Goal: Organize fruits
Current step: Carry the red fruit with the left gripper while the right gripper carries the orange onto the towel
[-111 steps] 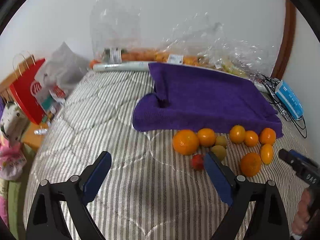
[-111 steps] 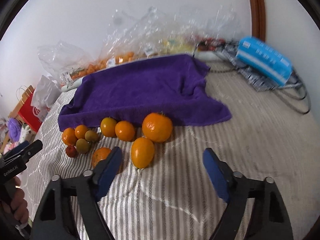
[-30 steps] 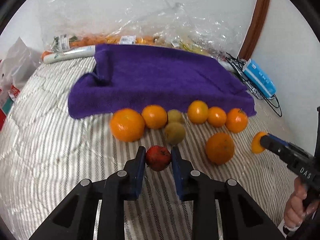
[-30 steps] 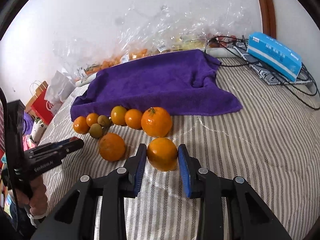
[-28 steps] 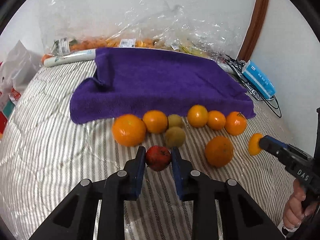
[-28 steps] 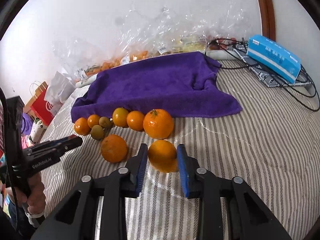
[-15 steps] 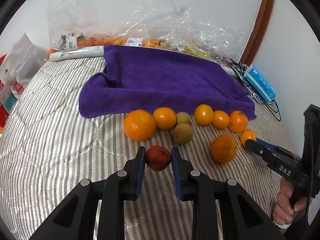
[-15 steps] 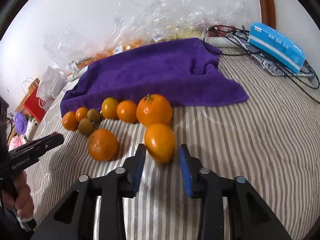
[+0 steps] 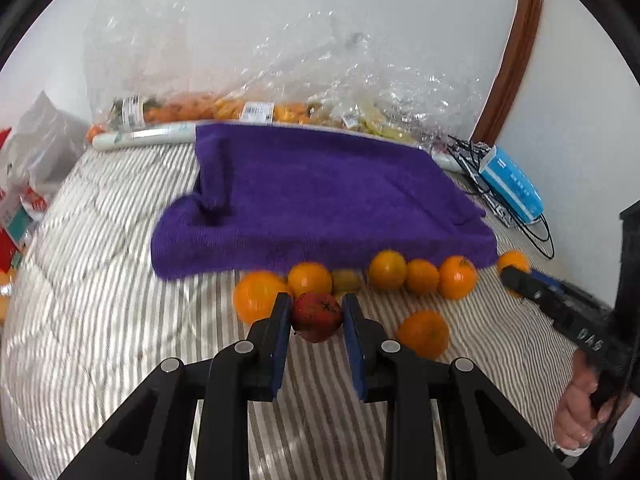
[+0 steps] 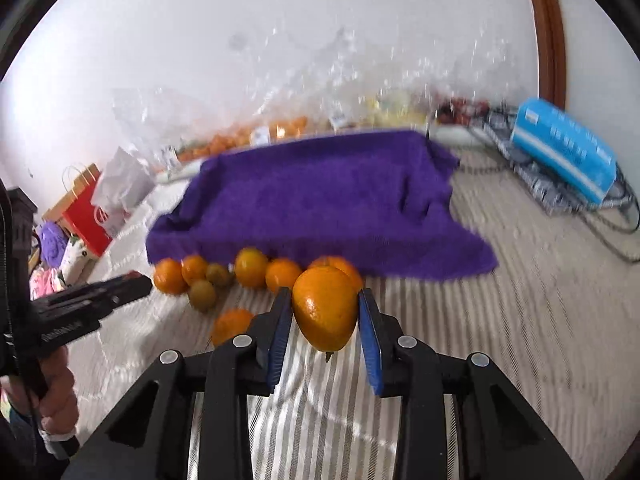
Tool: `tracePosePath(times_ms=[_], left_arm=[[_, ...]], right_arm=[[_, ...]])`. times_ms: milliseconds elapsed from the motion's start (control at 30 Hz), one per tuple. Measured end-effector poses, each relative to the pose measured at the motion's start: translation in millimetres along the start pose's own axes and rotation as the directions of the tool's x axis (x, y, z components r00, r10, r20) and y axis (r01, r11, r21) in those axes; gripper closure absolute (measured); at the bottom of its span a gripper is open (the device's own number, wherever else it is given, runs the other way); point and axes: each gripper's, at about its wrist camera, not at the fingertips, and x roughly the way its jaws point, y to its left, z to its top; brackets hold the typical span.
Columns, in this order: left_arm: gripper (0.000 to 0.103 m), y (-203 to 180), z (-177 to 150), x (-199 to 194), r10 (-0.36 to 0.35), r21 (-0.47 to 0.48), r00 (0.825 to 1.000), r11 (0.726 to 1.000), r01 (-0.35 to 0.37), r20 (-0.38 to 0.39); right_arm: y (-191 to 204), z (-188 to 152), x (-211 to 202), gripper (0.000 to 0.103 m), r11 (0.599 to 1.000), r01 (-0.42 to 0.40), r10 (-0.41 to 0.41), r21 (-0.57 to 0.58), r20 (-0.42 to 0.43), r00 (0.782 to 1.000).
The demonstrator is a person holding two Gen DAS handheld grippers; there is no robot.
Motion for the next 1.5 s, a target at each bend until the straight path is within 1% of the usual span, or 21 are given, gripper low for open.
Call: tracePosePath(times_ms=[67, 167, 300, 433, 533, 600, 667, 733, 833, 967, 1033, 1133, 1200, 1333, 1500], left_arm=[[0.078, -1, 12, 3, 0.015, 0.002, 1.0, 1.0, -0.015, 0.012], [0.078, -1, 32, 9, 0.024, -0.003, 0.999, 1.0, -0.024, 0.03], [0.078, 0, 56, 20, 0.054, 0.001, 0.996, 0.999, -0.055, 0.066], [0.078, 4, 74, 34, 0.046, -0.02, 0.996, 0.999, -0.044, 0.082], [0.078, 10, 87, 44, 0.062, -0.055, 0.992, 0.997, -0.057, 0.109], [0.078, 12, 96, 52, 0.058, -0.058, 0.992, 0.997, -0.052, 0.113], [0.078, 16, 104, 60, 0.063, -0.081, 0.991, 0.995, -0.054, 0.117], [0.078, 18, 103, 67, 0.053, -0.084, 0.992, 0.995, -0.044, 0.112], [0.078, 22, 95, 77, 0.052, -0.075, 0.994, 0.996, -0.045, 0.096], [0.078, 24, 89, 85, 0.038, -0.086, 0.996, 0.996, -0.031, 0.084], [0.078, 23, 89, 87, 0.038, -0.08, 0.995, 0.996, -0.031, 0.088], [0.078, 23, 88, 90, 0.061, -0.074, 0.994, 0.996, -0.054, 0.087], [0.078, 24, 87, 93, 0.052, -0.078, 0.996, 0.996, -0.045, 0.079], [0.078, 23, 86, 96, 0.053, -0.072, 0.996, 0.996, -0.048, 0.078], [0.078, 22, 84, 100, 0.061, -0.066, 0.996, 0.996, -0.057, 0.069]], right_arm=[[0, 12, -4, 0.07, 1.0, 0.015, -0.014, -0.013, 0.029, 0.999], [1, 32, -7, 0.07, 0.997, 0.067, -0.064, -0.034, 0.074, 0.995], [0, 60, -4, 0.07, 0.996, 0.086, -0.081, -0.039, 0.117, 0.99], [1, 85, 6, 0.07, 0.996, 0.083, -0.078, -0.029, 0.143, 0.987], [2, 100, 14, 0.07, 0.997, 0.073, -0.068, -0.027, 0.159, 0.985], [2, 112, 22, 0.07, 0.996, 0.08, -0.073, -0.034, 0.174, 0.982], [1, 121, 28, 0.07, 0.996, 0.083, -0.075, -0.034, 0.18, 0.981], [-2, 126, 35, 0.07, 0.997, 0.079, -0.074, -0.023, 0.181, 0.981], [-9, 120, 49, 0.07, 0.998, 0.065, -0.063, -0.006, 0.165, 0.984], [-24, 112, 75, 0.07, 0.999, 0.043, -0.045, 0.026, 0.085, 0.995], [-29, 111, 77, 0.07, 0.998, 0.05, -0.053, 0.035, 0.085, 0.995], [-38, 111, 75, 0.07, 0.996, 0.076, -0.081, 0.05, 0.098, 0.992], [-46, 111, 73, 0.07, 0.994, 0.082, -0.089, 0.068, 0.106, 0.99], [-55, 109, 72, 0.07, 0.992, 0.084, -0.094, 0.094, 0.111, 0.989], [-51, 107, 79, 0.07, 0.993, 0.077, -0.085, 0.084, 0.096, 0.992]])
